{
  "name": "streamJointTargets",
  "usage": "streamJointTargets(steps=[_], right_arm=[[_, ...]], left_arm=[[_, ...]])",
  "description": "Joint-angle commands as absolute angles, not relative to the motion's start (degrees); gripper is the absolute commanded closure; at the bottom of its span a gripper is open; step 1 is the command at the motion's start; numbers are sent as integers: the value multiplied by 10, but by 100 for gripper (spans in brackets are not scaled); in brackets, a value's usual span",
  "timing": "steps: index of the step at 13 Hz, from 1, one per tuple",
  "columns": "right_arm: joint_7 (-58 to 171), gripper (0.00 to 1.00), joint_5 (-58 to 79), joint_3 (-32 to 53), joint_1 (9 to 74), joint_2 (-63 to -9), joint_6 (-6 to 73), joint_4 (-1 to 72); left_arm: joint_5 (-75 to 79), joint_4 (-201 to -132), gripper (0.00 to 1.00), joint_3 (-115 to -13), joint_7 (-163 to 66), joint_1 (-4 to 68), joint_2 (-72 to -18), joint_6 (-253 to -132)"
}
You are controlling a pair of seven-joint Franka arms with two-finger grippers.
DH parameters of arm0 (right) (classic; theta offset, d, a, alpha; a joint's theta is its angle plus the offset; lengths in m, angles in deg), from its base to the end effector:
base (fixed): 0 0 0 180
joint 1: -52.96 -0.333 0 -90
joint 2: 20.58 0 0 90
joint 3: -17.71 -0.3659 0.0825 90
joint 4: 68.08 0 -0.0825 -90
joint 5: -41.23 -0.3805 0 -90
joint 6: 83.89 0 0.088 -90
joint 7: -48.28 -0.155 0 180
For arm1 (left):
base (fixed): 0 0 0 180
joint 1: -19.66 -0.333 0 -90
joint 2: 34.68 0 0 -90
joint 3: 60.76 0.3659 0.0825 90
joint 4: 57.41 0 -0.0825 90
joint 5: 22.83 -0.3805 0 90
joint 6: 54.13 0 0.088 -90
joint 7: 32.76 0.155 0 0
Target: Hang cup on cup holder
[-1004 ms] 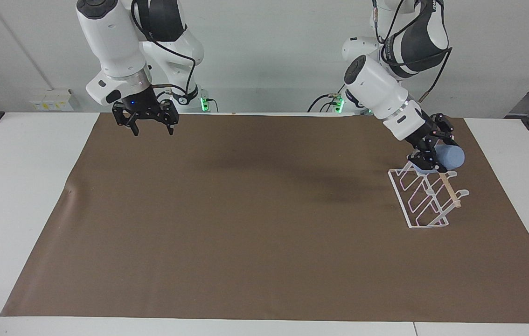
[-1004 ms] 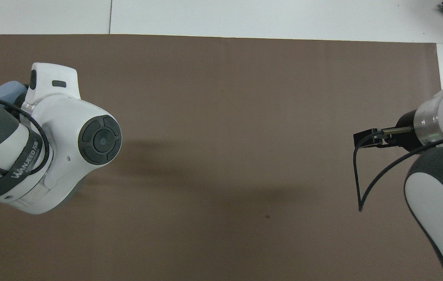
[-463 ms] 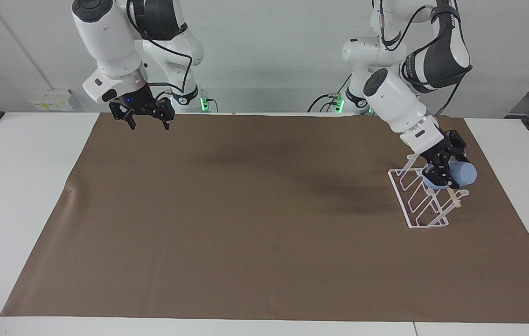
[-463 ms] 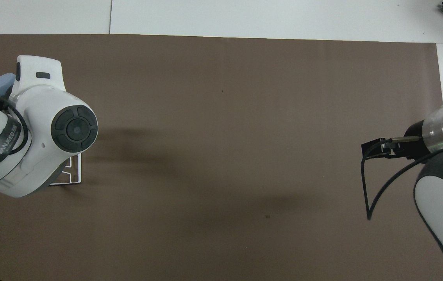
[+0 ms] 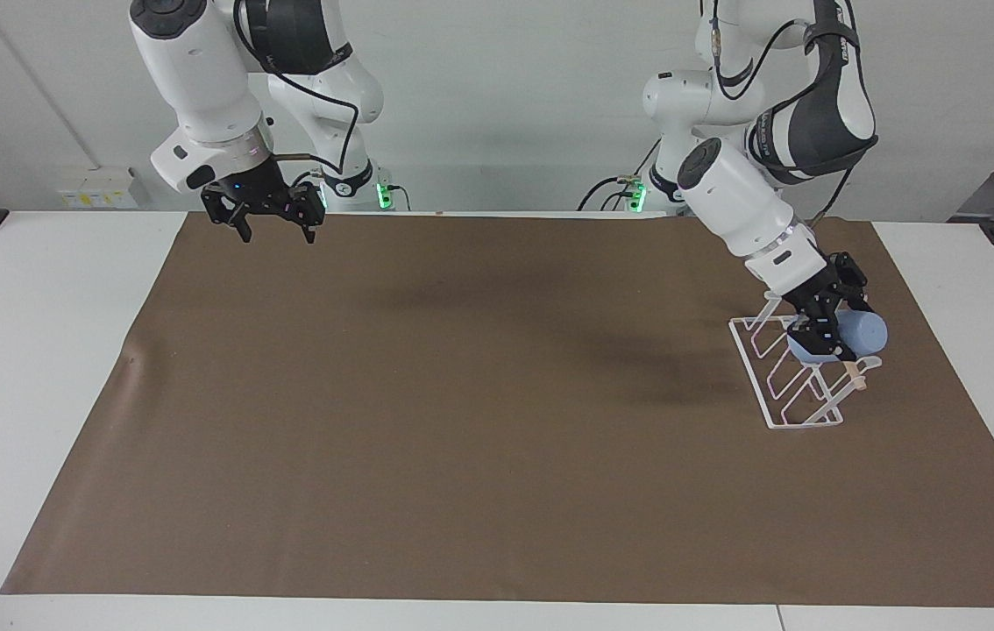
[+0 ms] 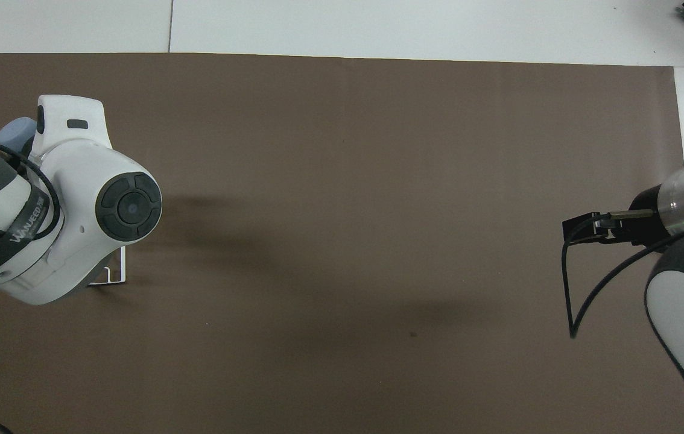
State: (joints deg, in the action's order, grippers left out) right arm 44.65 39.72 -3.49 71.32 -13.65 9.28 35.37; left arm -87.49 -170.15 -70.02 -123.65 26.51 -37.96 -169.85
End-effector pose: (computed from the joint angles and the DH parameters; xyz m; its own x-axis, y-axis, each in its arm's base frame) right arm 0.5047 0.0386 0.5806 0.9977 -0.0207 -0.0652 -0.0193 -0.9996 0.0217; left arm 0.5965 -0.0751 0.4971 0.4894 0.3183 0.8119 0.7547 -0.6211 -0.2114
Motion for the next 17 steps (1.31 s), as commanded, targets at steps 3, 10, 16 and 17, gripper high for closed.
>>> streamJointTargets(steps=[3,10,16,17], right_arm=[[446,0,398,54,636,-128,103,368],[456,0,398,131,577,-128,104,370],[456,0,398,130,571,-124,103,378],[456,0,398,130,571,-124,98,378]], left_arm=[[-920,-1733,100,-701,-1287,262,-376,-1713],[-953,-1762,100,-701,-1339,254,-371,-1730],[-966,-1776,100,-701,-1380,255,-377,-1730],[-970,-1778,100,-701,-1384,255,-378,-1730]])
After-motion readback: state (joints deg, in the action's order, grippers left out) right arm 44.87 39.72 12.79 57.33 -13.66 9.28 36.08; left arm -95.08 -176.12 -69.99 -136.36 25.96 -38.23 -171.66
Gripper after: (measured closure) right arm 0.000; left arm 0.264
